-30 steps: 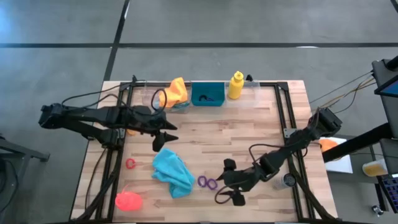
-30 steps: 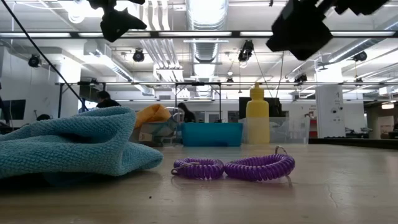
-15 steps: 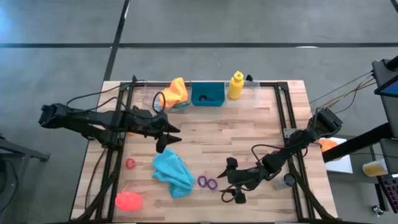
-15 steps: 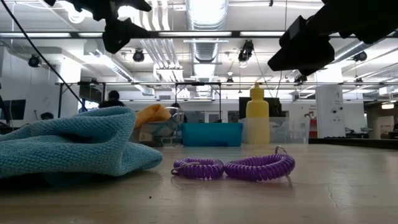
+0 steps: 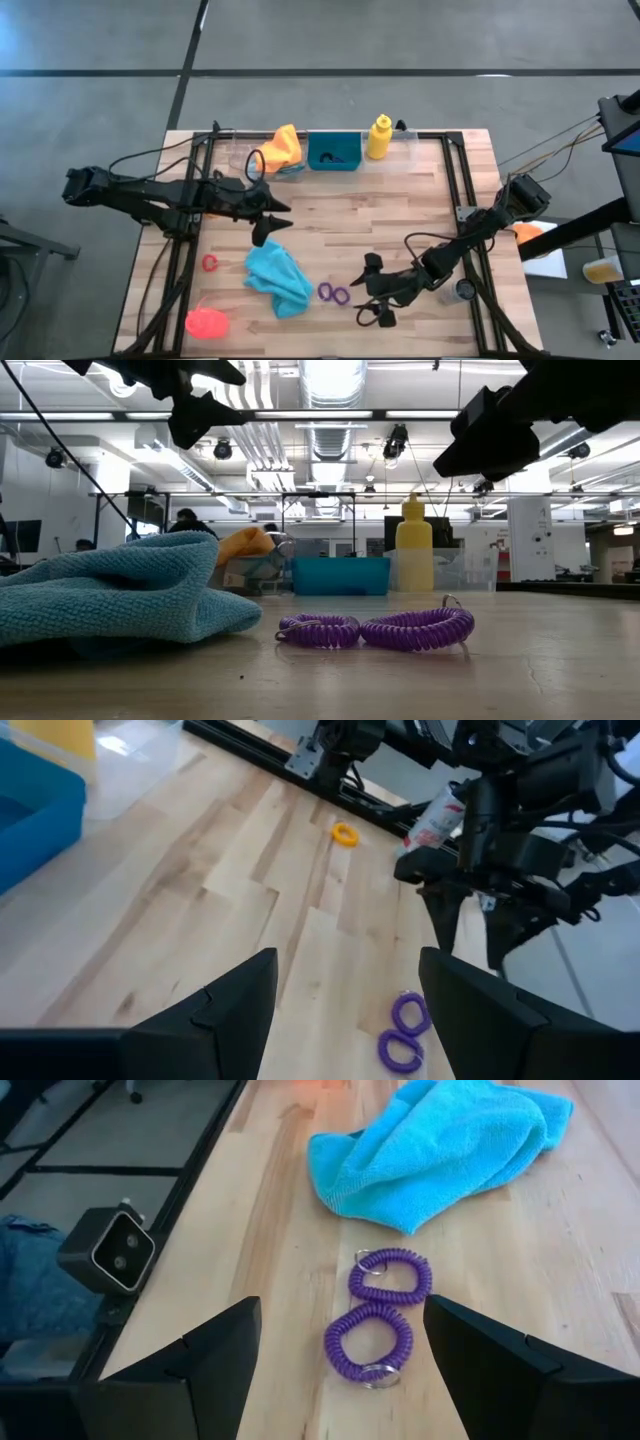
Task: Pick & Place Sports Items
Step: Put the right purple spring keychain into the blue bin, then put the orange water bottle into the white bin
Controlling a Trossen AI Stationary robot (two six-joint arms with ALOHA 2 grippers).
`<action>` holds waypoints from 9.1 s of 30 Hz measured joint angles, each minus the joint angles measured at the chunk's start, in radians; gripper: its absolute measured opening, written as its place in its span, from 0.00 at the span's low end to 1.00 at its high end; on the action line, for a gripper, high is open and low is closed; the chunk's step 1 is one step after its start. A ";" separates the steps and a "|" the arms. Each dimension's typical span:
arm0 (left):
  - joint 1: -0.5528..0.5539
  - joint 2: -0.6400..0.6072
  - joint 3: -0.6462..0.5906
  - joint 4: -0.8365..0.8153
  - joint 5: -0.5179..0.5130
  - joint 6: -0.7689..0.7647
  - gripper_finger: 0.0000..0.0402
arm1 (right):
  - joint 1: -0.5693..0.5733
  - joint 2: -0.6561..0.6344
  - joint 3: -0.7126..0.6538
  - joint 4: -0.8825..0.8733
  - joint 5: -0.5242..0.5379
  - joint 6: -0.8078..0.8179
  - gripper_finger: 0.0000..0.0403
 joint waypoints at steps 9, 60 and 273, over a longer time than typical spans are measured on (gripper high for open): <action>0.001 0.000 -0.003 0.006 -0.015 0.049 0.61 | 0.004 0.000 -0.019 -0.026 0.005 -0.033 0.69; 0.000 0.000 -0.051 0.048 -0.019 0.050 0.61 | -0.079 0.397 0.201 -0.108 -0.025 -0.009 0.49; -1.203 0.191 0.343 -0.719 -0.288 -0.235 0.12 | -0.009 0.096 0.355 0.241 -0.145 -0.101 0.69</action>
